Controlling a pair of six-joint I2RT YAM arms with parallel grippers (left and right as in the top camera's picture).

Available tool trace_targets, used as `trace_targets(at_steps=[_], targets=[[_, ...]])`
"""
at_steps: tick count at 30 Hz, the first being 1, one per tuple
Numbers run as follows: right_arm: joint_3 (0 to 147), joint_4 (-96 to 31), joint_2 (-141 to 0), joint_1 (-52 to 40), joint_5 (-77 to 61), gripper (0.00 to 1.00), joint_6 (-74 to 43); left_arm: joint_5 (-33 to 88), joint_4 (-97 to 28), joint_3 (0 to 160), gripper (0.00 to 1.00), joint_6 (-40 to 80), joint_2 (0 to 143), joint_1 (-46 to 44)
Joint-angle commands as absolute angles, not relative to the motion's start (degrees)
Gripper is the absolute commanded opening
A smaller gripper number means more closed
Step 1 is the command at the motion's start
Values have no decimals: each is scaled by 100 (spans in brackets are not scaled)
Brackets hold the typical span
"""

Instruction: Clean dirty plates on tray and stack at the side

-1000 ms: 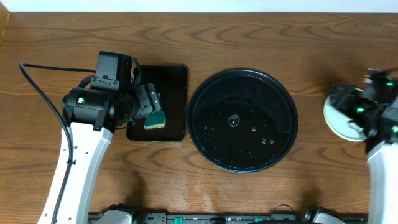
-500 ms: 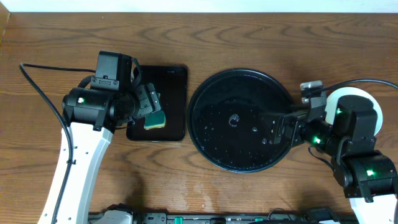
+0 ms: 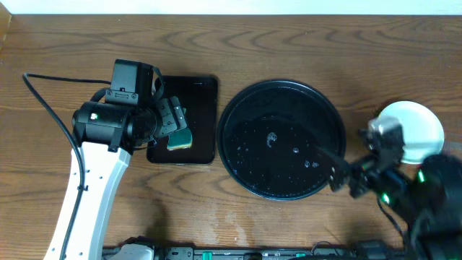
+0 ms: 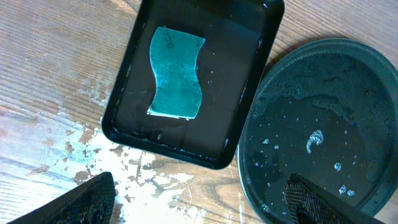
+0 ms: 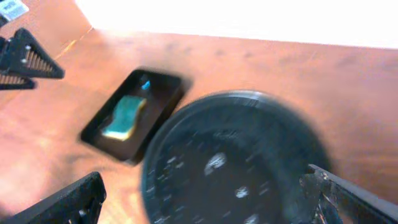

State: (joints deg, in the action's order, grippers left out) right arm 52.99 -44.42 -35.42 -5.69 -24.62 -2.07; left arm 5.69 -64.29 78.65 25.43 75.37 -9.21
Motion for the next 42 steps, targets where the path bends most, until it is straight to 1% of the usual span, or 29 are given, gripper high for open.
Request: trace_targets(at_steps=[1, 7, 13, 18, 25, 28, 42], targets=[[4711, -4331, -2884, -556, -1424, 99, 244, 558, -6451, 7909, 88, 2508, 7522, -895], [3251, -3555, -1531, -375, -1330, 99, 244, 556, -6451, 7909, 88, 2508, 7522, -895], [2010, -2606, -554, -224, -1330, 99, 246, 556, -6451, 7909, 88, 2510, 7522, -895], [1138, -2040, -30, -224, -1455, 99, 217, 558, -6451, 7909, 88, 2508, 7522, -895], [80, -370, -27, -235, -1697, 99, 220, 558, -6451, 7909, 88, 2508, 7522, -895], [30, -213, -27, -233, -1684, 99, 246, 556, -6451, 7909, 88, 2508, 7522, -895], [32, -274, -32, -233, -1693, 99, 244, 558, -6451, 7909, 88, 2508, 7522, -895]])
